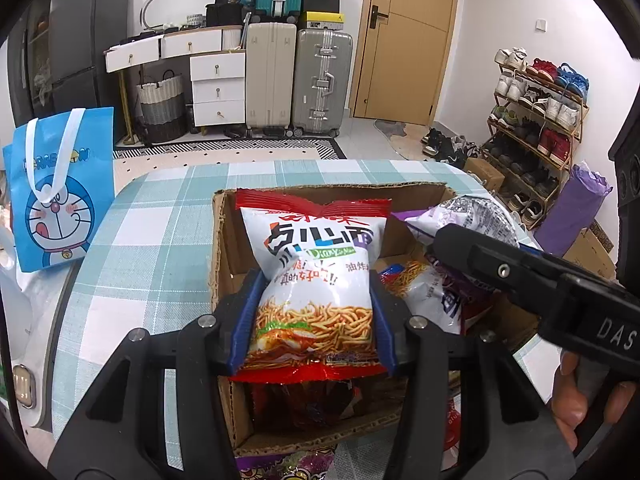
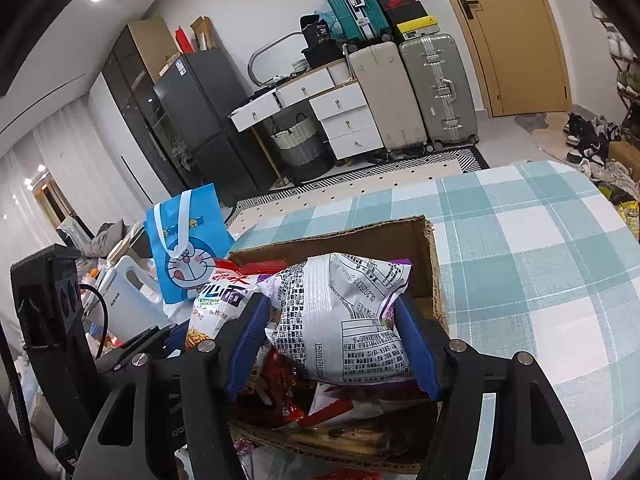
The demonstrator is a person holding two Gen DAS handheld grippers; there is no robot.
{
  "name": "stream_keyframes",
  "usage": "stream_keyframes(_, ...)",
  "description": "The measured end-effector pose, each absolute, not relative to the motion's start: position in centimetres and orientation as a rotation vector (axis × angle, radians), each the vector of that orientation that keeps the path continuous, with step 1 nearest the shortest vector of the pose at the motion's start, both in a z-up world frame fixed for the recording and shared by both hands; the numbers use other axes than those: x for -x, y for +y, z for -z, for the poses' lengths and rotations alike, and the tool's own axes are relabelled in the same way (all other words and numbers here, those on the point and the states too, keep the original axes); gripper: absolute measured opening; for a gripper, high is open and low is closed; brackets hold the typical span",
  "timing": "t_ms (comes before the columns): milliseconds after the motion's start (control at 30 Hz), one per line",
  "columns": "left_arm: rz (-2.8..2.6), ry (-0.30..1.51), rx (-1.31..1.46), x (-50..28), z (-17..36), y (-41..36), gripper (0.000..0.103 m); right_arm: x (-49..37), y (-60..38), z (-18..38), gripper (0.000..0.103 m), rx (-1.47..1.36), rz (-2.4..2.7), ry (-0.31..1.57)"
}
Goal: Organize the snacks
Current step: 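Open both tools to drop the bags into the box and withdraw, then move the left tool to the purple candy bag while the right tool approaches the balloon glue pack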
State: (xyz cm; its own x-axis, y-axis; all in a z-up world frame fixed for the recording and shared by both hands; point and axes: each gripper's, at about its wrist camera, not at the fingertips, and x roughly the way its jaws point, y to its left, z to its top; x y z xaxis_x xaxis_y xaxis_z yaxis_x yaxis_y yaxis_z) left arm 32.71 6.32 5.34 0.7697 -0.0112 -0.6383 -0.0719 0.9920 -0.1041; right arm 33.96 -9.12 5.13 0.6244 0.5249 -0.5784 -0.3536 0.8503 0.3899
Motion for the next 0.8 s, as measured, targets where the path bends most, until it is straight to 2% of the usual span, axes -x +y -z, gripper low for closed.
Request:
stream_keyframes(133,-0.037,0.699,0.115,-33.0,-5.3,6.2,0.047,-34.1,-8.9,-5.1,0.069,-0.25,-0.516,0.748)
stream_keyframes(233,-0.035,0.697,0.12,-32.8,-5.5,6.3,0.047,-33.6,-9.2,-5.5,0.077,-0.254,-0.531,0.729)
stream_keyframes(300,-0.037,0.684,0.123,-32.3,-5.9,6.3,0.051,-33.1,-9.7,-5.8,0.082,-0.257,-0.535,0.711)
stream_keyframes(367,-0.047,0.674,0.126,-31.9,-6.4,6.4,0.065,-32.6,-10.2,-6.1,0.085,-0.267,-0.542,0.705)
stream_keyframes(467,-0.051,0.664,0.151,-31.1,-7.1,6.8,0.075,-31.8,-11.1,-6.5,0.093,-0.272,-0.53,0.695)
stream_keyframes(533,-0.053,0.656,0.159,-30.3,-7.6,7.0,0.081,-31.4,-11.7,-6.5,0.098,-0.277,-0.527,0.693)
stream_keyframes(600,-0.055,0.653,0.153,-29.6,-7.9,7.1,0.082,-31.0,-12.1,-6.5,0.102,-0.273,-0.521,0.698)
stream_keyframes(700,-0.061,0.656,0.133,-28.4,-8.3,7.1,0.087,-30.3,-12.7,-6.4,0.102,-0.262,-0.497,0.71)
stream_keyframes(733,-0.064,0.654,0.127,-27.7,-8.6,7.2,0.093,-30.1,-12.9,-6.3,0.102,-0.262,-0.489,0.719)
stream_keyframes(767,-0.069,0.653,0.124,-27.3,-8.7,7.1,0.103,-30.0,-13.0,-6.2,0.102,-0.262,-0.482,0.725)
stream_keyframes(800,-0.075,0.647,0.126,-26.7,-8.7,7.2,0.102,-29.8,-13.1,-6.0,0.102,-0.26,-0.479,0.732)
